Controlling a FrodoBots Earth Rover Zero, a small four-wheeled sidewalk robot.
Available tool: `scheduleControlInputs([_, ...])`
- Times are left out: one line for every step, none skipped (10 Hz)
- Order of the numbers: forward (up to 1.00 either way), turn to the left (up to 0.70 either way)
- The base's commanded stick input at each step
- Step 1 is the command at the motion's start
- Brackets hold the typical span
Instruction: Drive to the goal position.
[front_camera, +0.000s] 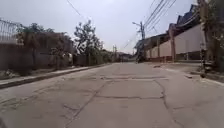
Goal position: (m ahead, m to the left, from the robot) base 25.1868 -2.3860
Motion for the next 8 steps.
scheduleControlInputs([1.00,0.00])
scheduleControlInputs([1.00,0.00])
scheduleControlInputs([1.00,0.00])
scheduleControlInputs([1.00,0.00])
scheduleControlInputs([1.00,0.00])
scheduleControlInputs([1.00,0.00])
scheduleControlInputs([1.00,0.00])
scheduleControlInputs([1.00,0.00])
